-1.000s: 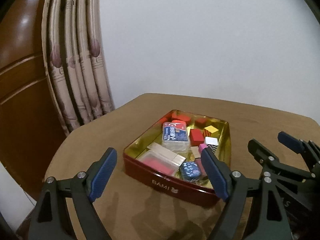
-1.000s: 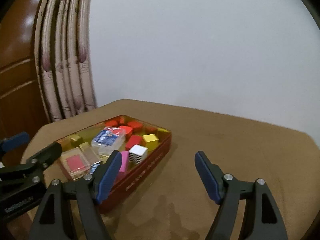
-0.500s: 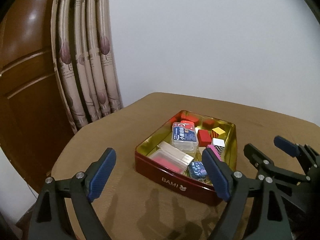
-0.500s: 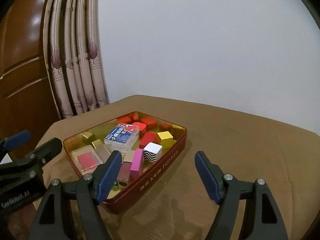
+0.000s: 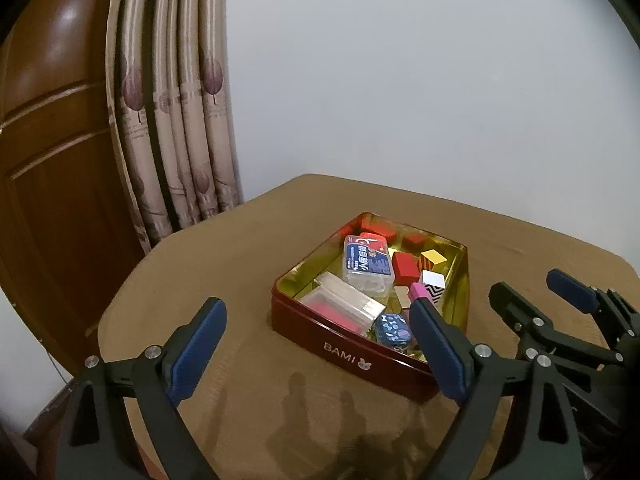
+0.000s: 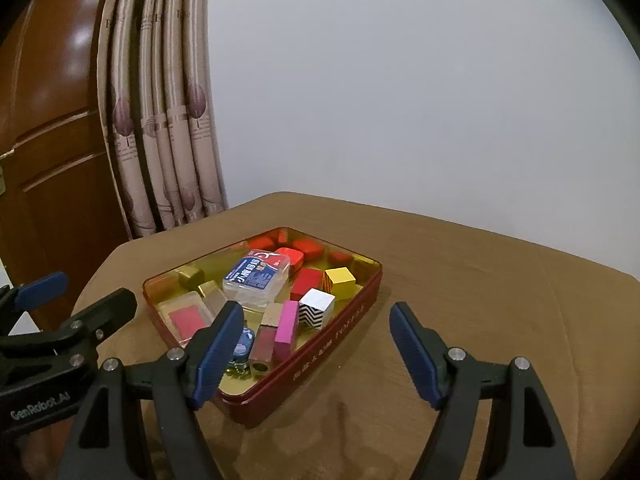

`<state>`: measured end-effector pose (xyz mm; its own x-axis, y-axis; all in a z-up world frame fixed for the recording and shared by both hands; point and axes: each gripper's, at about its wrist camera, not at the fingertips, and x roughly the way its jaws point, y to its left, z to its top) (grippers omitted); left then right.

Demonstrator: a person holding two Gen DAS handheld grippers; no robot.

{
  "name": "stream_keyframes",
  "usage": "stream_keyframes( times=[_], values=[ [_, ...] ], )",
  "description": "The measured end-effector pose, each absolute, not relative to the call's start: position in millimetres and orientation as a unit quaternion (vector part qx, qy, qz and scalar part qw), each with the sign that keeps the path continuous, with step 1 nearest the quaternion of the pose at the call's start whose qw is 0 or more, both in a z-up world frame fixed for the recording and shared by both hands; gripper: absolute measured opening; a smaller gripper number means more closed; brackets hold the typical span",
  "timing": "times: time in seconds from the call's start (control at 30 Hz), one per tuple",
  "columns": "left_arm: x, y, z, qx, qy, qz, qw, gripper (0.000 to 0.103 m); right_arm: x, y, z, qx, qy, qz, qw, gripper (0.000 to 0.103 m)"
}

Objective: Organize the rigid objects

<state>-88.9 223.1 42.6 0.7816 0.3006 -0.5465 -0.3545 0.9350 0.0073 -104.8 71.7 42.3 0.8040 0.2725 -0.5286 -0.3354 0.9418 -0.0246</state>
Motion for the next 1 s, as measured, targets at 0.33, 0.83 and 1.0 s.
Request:
stream_keyframes(
  times=[0.33, 0.83, 1.0],
  values=[
    [-88, 224, 40, -0.048, 0.288, 0.177, 0.94, 0.096, -107, 71, 41, -0.063, 0.274, 0.157, 0.947, 0.077],
    [-88, 216, 33, -0.033, 0.287, 0.182, 0.94, 0.101, -105, 67, 35, -0.069, 0.28, 0.15, 0.946, 0.078],
    [-86, 215, 30, -0.025, 0.29, 0.183, 0.939, 0.102, -104, 66, 35, -0.07, 0.281, 0.149, 0.945, 0.078]
  ],
)
